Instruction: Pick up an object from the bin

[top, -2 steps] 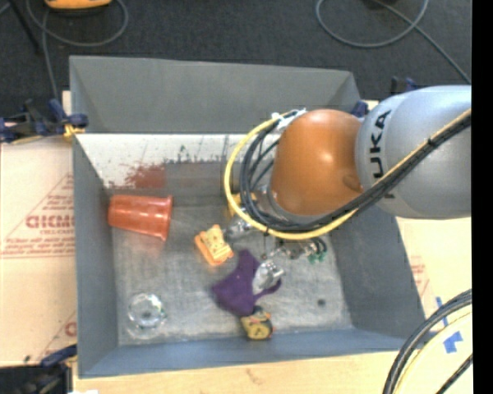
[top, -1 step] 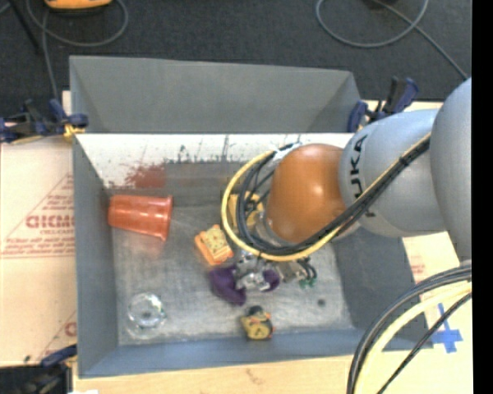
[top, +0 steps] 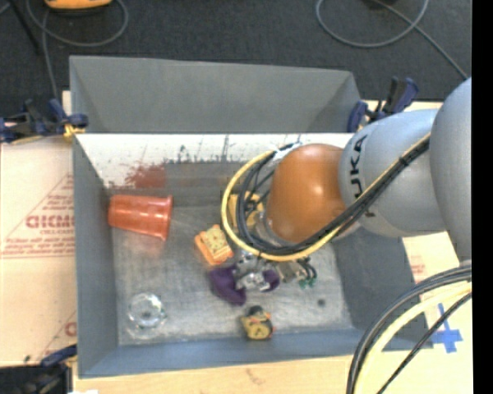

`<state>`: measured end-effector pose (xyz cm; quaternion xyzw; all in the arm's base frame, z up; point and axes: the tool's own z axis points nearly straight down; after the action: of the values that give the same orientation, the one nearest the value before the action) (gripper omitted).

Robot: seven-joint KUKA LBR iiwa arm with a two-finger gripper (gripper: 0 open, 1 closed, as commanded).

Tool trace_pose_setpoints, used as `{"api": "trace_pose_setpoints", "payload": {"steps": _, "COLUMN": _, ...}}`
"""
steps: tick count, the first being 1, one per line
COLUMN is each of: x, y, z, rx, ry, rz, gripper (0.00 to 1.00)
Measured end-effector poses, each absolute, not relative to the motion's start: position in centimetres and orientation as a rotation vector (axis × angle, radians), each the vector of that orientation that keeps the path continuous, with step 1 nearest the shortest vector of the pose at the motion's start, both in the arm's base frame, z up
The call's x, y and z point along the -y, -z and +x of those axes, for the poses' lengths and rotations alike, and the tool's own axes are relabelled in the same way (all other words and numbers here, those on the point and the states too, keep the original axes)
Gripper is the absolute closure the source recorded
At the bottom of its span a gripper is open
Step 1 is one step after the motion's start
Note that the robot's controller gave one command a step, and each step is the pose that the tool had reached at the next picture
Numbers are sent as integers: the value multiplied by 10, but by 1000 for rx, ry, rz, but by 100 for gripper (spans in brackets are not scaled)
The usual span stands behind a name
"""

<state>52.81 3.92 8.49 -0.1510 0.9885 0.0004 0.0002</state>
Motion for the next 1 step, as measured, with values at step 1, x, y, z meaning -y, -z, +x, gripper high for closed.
{"api": "trace_pose_setpoints", "payload": {"steps": 1, "x": -33, "y": -129, "z": 525, "rx": -3116, "ry": -1, "rz": -437, "gripper": 100}}
